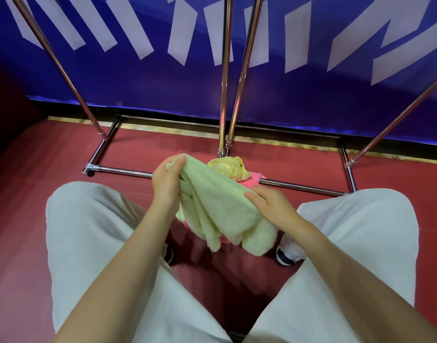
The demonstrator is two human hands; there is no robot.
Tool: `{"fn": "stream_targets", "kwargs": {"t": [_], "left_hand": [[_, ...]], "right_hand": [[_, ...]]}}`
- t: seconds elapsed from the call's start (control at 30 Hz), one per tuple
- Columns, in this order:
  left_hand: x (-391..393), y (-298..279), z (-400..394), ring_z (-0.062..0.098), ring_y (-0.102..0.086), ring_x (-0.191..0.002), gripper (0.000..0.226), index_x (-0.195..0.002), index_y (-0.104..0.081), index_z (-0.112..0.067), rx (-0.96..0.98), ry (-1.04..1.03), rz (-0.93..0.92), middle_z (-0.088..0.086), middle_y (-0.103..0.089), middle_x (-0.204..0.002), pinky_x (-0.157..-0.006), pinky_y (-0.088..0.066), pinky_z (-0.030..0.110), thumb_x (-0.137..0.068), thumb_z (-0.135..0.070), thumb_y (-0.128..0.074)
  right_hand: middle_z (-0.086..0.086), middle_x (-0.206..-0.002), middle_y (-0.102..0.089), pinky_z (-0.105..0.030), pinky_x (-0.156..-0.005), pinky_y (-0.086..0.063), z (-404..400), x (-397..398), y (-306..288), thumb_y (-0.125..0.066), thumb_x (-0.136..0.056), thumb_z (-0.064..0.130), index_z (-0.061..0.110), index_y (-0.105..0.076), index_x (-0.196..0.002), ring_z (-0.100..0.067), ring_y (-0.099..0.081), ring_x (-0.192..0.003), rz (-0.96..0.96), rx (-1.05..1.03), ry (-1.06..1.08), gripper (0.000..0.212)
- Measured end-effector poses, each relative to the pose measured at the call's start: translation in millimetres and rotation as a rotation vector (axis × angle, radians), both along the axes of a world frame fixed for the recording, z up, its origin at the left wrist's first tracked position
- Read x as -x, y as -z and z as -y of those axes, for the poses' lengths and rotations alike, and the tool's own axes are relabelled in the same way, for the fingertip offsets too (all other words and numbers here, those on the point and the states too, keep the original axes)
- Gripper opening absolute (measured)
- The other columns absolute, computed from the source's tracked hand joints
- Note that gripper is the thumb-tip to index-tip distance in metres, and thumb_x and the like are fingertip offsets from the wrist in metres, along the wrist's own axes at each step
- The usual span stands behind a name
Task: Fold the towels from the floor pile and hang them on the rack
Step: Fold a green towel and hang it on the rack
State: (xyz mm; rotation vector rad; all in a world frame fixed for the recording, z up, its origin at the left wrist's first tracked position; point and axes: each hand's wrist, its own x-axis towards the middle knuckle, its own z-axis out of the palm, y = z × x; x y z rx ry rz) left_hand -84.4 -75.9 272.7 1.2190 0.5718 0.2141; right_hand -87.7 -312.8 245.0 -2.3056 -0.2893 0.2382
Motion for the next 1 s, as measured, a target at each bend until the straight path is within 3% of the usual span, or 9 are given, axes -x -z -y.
{"fn": "stream_targets", "kwargs": {"t": [0.17, 0.37, 0.43, 0.5, 0.53, 0.6, 0.77, 0.9, 1.0], "left_hand": [[-6.0, 2.1, -27.0, 0.01, -0.063, -0.073, 0.006, -0.09, -0.068, -0.016, 0.044, -0.155, -0.017, -0.001, -0.066, -0.084, -0.068, -0.053, 0.025, -0.091, -0.013, -0.062], [-7.2, 15.0, -36.9, 0.007, -0.058, -0.071, 0.007, -0.098, -0.065, -0.013, -0.033, -0.176, -0.124, -0.003, -0.062, -0.082, -0.065, -0.049, 0.02, -0.093, -0.013, -0.06], [-6.6, 20.4, -34.2, 0.01, -0.048, -0.062, 0.013, -0.082, -0.059, -0.014, -0.174, -0.083, -0.228, -0.003, -0.053, -0.072, -0.056, -0.04, 0.024, -0.094, -0.019, -0.057], [-6.5, 24.4, -31.4, 0.015, -0.035, -0.056, 0.033, -0.066, -0.039, -0.012, -0.281, -0.018, -0.279, -0.001, -0.038, -0.063, -0.054, -0.03, 0.03, -0.095, -0.022, -0.052], [-7.1, 25.4, -29.7, 0.017, -0.033, -0.057, 0.034, -0.067, -0.037, -0.01, -0.296, -0.008, -0.288, 0.0, -0.036, -0.062, -0.057, -0.029, 0.031, -0.095, -0.022, -0.05], [-7.8, 20.7, -23.6, 0.02, -0.04, -0.062, 0.019, -0.077, -0.053, -0.012, -0.271, 0.0, -0.3, 0.001, -0.044, -0.067, -0.058, -0.033, 0.031, -0.094, -0.019, -0.047], [-11.4, 16.5, -0.6, 0.021, -0.052, -0.084, 0.022, -0.074, -0.062, -0.018, -0.113, 0.091, -0.295, 0.0, -0.054, -0.079, -0.08, -0.04, 0.034, -0.084, -0.012, -0.043], [-7.4, 10.7, 26.3, 0.01, -0.057, -0.064, 0.033, -0.08, -0.062, -0.012, -0.115, 0.219, -0.241, 0.0, -0.06, -0.067, -0.06, -0.045, 0.022, -0.091, 0.002, -0.034], [-6.6, 9.3, 39.1, 0.012, -0.057, -0.07, 0.033, -0.084, -0.066, -0.015, -0.133, 0.288, -0.204, 0.002, -0.061, -0.077, -0.067, -0.045, 0.025, -0.094, -0.001, -0.038]], "right_hand": [[-0.008, -0.067, -0.054, -0.04, -0.068, -0.04, 19.7, -0.7, 15.2, -0.053, -0.096, 0.035, 0.009, -0.053, -0.072, -0.019, -0.049, -0.065, -0.032, 0.065, -0.019, 0.035], [-0.014, -0.068, -0.047, -0.036, -0.064, -0.032, 28.3, -2.4, 10.6, -0.057, -0.094, 0.025, -0.004, -0.052, -0.072, -0.02, -0.043, -0.066, -0.132, -0.001, 0.133, 0.037], [-0.012, -0.08, -0.058, -0.026, -0.064, -0.034, 29.0, -3.6, 8.0, -0.055, -0.095, 0.02, -0.001, -0.061, -0.086, -0.022, -0.053, -0.076, -0.191, -0.098, 0.234, 0.024], [-0.003, -0.1, -0.065, -0.015, -0.073, -0.041, 28.4, -1.2, 3.3, -0.052, -0.095, 0.016, 0.009, -0.063, -0.102, -0.018, -0.058, -0.094, -0.238, -0.279, 0.342, 0.015], [-0.001, -0.11, -0.064, -0.017, -0.084, -0.042, 28.5, 0.1, 2.5, -0.051, -0.096, 0.015, 0.013, -0.063, -0.108, -0.017, -0.057, -0.104, -0.245, -0.365, 0.37, 0.017], [0.002, -0.122, -0.061, -0.027, -0.095, -0.041, 27.2, 2.7, -1.2, -0.05, -0.096, 0.014, 0.018, -0.063, -0.113, -0.014, -0.054, -0.114, -0.227, -0.443, 0.38, 0.022], [0.011, -0.086, -0.067, -0.029, -0.073, -0.045, 12.8, 8.1, -16.7, -0.056, -0.093, 0.015, 0.023, -0.069, -0.086, -0.008, -0.058, -0.08, -0.223, -0.545, 0.331, 0.017], [-0.002, -0.085, -0.068, -0.024, -0.069, -0.051, 3.2, 6.8, -28.7, -0.064, -0.087, 0.004, 0.017, -0.068, -0.091, -0.013, -0.064, -0.072, -0.279, -0.675, 0.287, 0.014], [-0.011, -0.092, -0.069, -0.022, -0.074, -0.054, -1.7, 5.8, -35.2, -0.065, -0.083, -0.004, 0.015, -0.065, -0.098, -0.014, -0.068, -0.071, -0.31, -0.71, 0.228, 0.025]]}}
